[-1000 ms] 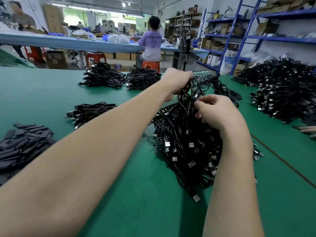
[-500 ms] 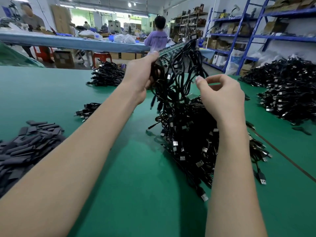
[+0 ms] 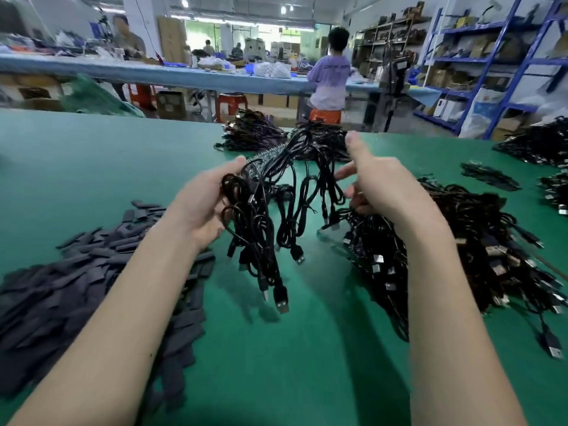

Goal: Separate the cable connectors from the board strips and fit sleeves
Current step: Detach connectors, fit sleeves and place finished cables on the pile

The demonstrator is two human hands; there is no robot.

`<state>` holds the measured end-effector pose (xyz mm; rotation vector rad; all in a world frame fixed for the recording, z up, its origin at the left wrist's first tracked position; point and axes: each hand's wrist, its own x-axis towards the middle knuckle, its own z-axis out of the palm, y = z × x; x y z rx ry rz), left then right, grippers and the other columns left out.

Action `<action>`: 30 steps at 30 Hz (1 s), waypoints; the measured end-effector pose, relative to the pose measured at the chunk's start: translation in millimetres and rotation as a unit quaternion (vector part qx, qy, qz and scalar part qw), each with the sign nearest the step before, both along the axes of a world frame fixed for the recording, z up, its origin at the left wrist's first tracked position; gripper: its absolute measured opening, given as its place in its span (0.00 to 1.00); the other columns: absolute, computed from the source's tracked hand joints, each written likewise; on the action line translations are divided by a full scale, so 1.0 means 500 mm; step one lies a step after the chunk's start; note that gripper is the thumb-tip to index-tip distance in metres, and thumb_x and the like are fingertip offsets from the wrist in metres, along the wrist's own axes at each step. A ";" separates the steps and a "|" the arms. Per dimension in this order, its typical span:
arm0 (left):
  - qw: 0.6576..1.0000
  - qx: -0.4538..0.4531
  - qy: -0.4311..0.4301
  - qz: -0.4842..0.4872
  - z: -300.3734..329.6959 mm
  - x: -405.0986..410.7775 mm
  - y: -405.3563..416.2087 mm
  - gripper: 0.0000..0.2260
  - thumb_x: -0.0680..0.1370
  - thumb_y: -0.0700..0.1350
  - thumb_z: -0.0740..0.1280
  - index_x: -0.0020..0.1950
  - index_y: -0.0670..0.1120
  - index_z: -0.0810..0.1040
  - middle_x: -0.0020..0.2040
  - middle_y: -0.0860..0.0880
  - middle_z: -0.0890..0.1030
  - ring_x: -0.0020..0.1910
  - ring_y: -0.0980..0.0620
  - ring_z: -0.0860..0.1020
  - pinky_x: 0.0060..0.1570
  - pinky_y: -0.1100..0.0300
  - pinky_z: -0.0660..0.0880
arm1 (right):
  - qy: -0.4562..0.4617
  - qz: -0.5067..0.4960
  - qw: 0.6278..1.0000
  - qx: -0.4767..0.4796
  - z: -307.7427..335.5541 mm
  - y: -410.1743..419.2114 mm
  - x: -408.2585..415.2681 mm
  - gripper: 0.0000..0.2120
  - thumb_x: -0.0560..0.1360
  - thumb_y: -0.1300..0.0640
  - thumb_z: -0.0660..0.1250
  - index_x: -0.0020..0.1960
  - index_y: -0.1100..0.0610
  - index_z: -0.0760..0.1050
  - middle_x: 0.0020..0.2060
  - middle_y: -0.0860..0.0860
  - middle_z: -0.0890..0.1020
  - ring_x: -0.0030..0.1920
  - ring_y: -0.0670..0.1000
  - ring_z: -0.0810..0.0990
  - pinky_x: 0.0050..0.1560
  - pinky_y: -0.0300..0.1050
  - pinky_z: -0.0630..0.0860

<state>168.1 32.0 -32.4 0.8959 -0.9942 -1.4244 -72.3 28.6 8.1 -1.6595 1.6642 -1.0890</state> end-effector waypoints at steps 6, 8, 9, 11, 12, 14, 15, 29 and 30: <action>0.988 0.010 -0.128 0.091 -0.052 -0.012 -0.011 0.09 0.81 0.47 0.69 0.54 0.43 0.82 0.50 0.46 0.83 0.40 0.53 0.79 0.40 0.61 0.78 | 0.073 0.009 0.995 0.063 -0.054 -0.014 0.075 0.46 0.66 0.15 0.49 0.54 0.55 0.76 0.51 0.51 0.82 0.52 0.55 0.81 0.57 0.54 0.79; 0.983 0.004 -0.145 0.109 -0.056 -0.014 -0.013 0.11 0.80 0.48 0.69 0.58 0.42 0.82 0.52 0.46 0.83 0.40 0.54 0.79 0.38 0.61 0.77 | 0.094 0.013 0.993 0.069 -0.069 -0.019 0.088 0.40 0.70 0.20 0.56 0.65 0.52 0.72 0.56 0.51 0.79 0.56 0.54 0.79 0.52 0.50 0.75; 0.982 0.001 -0.147 0.118 -0.056 -0.012 -0.013 0.12 0.80 0.48 0.70 0.58 0.42 0.82 0.50 0.47 0.83 0.37 0.55 0.79 0.36 0.63 0.77 | 0.091 0.017 0.993 0.071 -0.073 -0.020 0.089 0.36 0.73 0.26 0.62 0.69 0.51 0.70 0.57 0.50 0.77 0.56 0.54 0.78 0.50 0.48 0.73; 0.981 -0.001 -0.145 0.130 -0.055 -0.001 -0.011 0.08 0.80 0.48 0.70 0.53 0.44 0.82 0.50 0.49 0.82 0.32 0.61 0.80 0.32 0.66 0.77 | 0.067 0.028 0.994 0.078 -0.075 -0.024 0.085 0.31 0.74 0.37 0.69 0.72 0.49 0.69 0.62 0.51 0.76 0.56 0.52 0.76 0.48 0.47 0.70; 0.981 -0.001 -0.144 0.128 -0.055 0.006 -0.009 0.06 0.80 0.48 0.70 0.51 0.46 0.82 0.51 0.49 0.81 0.32 0.62 0.81 0.31 0.68 0.77 | 0.055 0.038 0.994 0.084 -0.074 -0.025 0.083 0.30 0.73 0.40 0.70 0.72 0.48 0.69 0.65 0.52 0.75 0.56 0.52 0.76 0.50 0.48 0.70; 0.982 -0.005 -0.147 0.116 -0.057 0.018 -0.008 0.07 0.80 0.48 0.69 0.51 0.45 0.82 0.52 0.47 0.80 0.32 0.61 0.80 0.31 0.68 0.77 | 0.026 0.065 0.993 0.091 -0.077 -0.028 0.089 0.35 0.72 0.37 0.72 0.74 0.45 0.66 0.71 0.53 0.70 0.58 0.52 0.74 0.53 0.49 0.69; 0.983 -0.008 -0.148 0.108 -0.058 0.021 -0.007 0.08 0.80 0.48 0.69 0.52 0.44 0.83 0.53 0.46 0.80 0.33 0.60 0.80 0.32 0.67 0.77 | 0.006 0.070 0.994 0.087 -0.079 -0.027 0.095 0.38 0.71 0.34 0.72 0.75 0.45 0.65 0.72 0.52 0.68 0.59 0.52 0.73 0.55 0.49 0.69; 0.995 0.093 -0.019 -0.007 -0.078 0.067 -0.007 0.13 0.75 0.50 0.72 0.56 0.46 0.75 0.36 0.50 0.65 0.30 0.53 0.64 0.29 0.62 0.71 | -0.113 0.212 0.951 0.194 -0.112 -0.032 0.044 0.34 0.68 0.35 0.78 0.65 0.54 0.75 0.49 0.49 0.87 0.51 0.54 0.87 0.50 0.52 0.80; 0.994 0.106 -0.023 -0.011 -0.083 0.067 -0.008 0.10 0.77 0.49 0.71 0.53 0.46 0.75 0.35 0.49 0.67 0.27 0.54 0.66 0.24 0.64 0.72 | -0.149 0.224 0.938 0.220 -0.118 -0.032 0.046 0.33 0.68 0.37 0.78 0.64 0.55 0.76 0.47 0.52 0.87 0.48 0.56 0.88 0.46 0.52 0.83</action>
